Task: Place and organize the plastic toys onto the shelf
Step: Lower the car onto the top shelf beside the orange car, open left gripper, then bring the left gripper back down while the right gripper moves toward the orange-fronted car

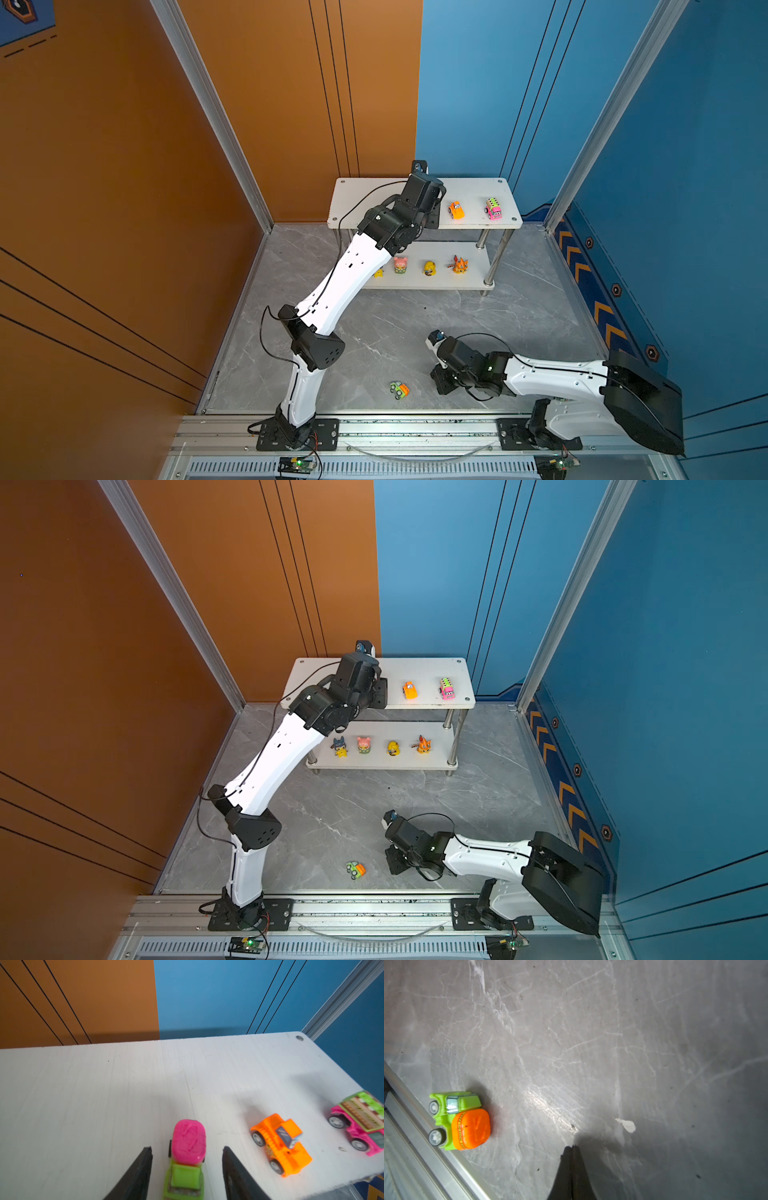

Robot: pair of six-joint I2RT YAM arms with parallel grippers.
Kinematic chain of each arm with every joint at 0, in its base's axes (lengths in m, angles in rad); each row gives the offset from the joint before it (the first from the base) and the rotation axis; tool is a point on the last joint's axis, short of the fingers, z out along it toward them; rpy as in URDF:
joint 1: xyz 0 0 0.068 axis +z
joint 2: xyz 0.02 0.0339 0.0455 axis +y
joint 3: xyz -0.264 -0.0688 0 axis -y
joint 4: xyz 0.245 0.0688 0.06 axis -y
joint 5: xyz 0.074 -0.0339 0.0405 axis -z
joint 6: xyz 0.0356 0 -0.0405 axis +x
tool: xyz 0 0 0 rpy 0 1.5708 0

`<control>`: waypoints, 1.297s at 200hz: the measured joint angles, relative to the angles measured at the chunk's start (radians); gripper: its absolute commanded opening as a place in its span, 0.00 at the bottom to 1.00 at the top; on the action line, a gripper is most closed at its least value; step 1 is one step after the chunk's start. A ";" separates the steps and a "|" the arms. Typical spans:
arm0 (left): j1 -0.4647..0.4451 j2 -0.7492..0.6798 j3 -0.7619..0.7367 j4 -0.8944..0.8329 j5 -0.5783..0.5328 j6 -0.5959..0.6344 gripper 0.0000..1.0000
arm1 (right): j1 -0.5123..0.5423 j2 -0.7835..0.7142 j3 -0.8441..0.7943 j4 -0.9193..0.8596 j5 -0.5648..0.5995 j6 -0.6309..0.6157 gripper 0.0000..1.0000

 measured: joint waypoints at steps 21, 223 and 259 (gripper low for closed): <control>-0.053 -0.021 0.023 0.000 -0.045 0.024 0.62 | 0.008 -0.054 0.000 -0.019 0.010 0.000 0.00; -0.352 -1.120 -1.775 0.135 -0.295 -0.486 0.35 | 0.308 0.354 0.340 -0.092 0.117 0.013 0.00; -0.250 -1.264 -1.840 0.138 -0.239 -0.504 0.35 | 0.111 0.451 0.422 -0.007 0.058 -0.035 0.00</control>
